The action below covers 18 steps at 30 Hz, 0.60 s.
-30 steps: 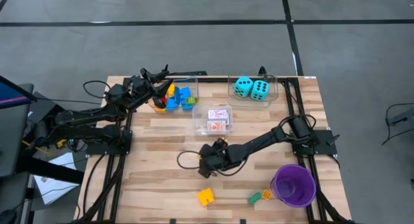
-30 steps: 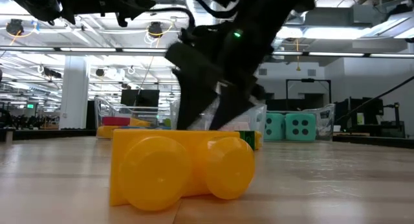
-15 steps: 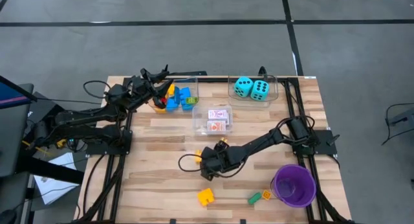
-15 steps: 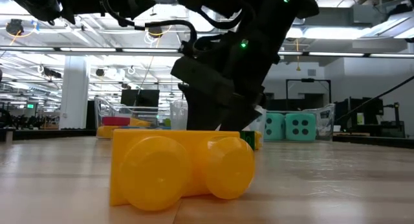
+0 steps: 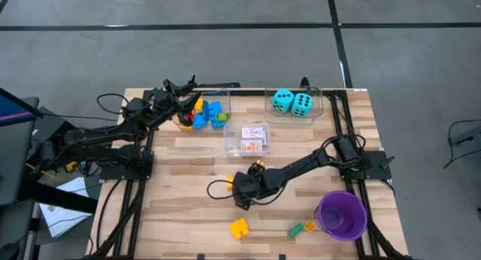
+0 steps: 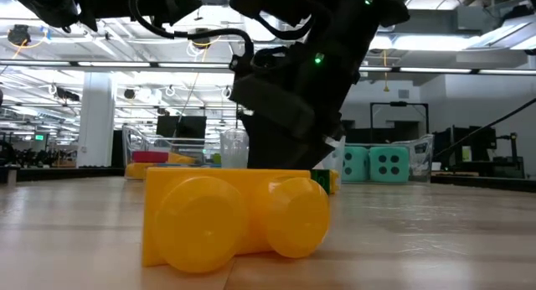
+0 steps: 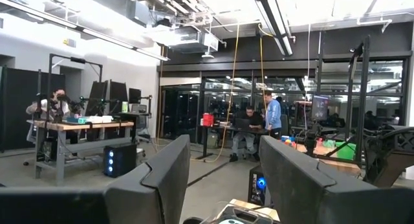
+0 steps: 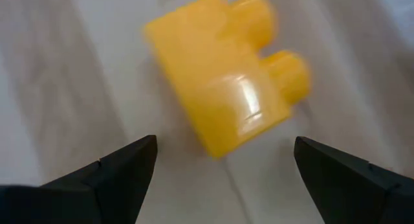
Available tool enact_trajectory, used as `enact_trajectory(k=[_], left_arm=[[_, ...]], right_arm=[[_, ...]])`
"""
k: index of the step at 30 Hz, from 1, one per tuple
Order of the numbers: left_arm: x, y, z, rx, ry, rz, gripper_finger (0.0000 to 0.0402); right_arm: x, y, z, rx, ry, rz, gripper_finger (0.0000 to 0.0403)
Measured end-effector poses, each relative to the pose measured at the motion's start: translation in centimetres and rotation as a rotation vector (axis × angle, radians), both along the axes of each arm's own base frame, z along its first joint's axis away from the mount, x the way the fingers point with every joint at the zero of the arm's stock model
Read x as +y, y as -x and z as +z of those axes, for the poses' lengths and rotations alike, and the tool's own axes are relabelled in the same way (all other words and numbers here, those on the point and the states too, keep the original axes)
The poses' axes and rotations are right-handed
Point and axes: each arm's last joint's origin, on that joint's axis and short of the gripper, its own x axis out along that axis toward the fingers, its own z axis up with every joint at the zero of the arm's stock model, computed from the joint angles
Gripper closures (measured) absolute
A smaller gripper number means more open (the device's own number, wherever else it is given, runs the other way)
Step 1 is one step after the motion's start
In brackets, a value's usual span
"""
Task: Pick & Place Toys
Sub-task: Put the yellow game piece into the top left transparent bin
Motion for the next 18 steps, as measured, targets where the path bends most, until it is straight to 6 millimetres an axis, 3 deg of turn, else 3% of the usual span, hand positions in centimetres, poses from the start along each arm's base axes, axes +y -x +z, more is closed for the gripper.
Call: enact_trajectory(k=[7,18], left_arm=[[0.0,0.0,0.0,0.0,0.0,0.0,0.022],[0.0,0.0,0.0,0.002,0.001,0.0,0.022]], right_arm=[[1.6,0.5,0.1,0.033,-0.04,0.137,0.0046],[1.7,1.0,2.7,-0.006,0.001,0.189,0.0046]])
